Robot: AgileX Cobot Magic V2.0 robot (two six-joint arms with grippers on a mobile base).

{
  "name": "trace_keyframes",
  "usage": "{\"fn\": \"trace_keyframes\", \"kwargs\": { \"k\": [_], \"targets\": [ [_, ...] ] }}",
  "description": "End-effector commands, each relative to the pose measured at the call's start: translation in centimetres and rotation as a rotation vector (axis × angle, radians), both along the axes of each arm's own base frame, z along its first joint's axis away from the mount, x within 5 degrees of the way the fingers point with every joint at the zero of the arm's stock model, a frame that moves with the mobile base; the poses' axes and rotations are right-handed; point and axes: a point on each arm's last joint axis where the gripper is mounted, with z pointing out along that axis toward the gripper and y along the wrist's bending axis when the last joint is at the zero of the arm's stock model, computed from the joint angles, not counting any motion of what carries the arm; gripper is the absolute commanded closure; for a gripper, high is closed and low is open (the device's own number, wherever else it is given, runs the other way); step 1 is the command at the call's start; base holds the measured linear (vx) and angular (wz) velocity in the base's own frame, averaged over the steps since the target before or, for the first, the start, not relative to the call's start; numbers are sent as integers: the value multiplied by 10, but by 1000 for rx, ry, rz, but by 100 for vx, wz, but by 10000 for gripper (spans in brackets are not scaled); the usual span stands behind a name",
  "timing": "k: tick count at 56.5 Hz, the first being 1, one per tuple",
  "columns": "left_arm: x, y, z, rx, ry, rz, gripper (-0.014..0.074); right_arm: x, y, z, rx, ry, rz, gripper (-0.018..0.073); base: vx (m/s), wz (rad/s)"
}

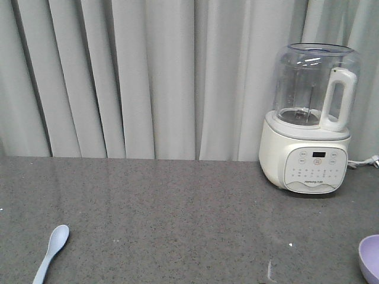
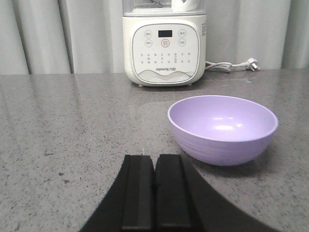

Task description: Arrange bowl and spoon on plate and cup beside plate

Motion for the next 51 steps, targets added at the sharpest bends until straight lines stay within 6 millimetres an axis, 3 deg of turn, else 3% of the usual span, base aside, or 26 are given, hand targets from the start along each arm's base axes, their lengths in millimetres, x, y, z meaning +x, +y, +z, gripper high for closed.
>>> {"fn": "trace_keyframes", "kwargs": {
  "k": [1, 51],
  "targets": [
    [-3, 0, 18, -19, -126, -1, 594, 0, -1, 7, -20, -83, -8, 568, 17, 12],
    [-3, 0, 18, -19, -126, -1, 594, 0, -1, 7, -22, -85, -8, 568, 3, 1]
  ]
}}
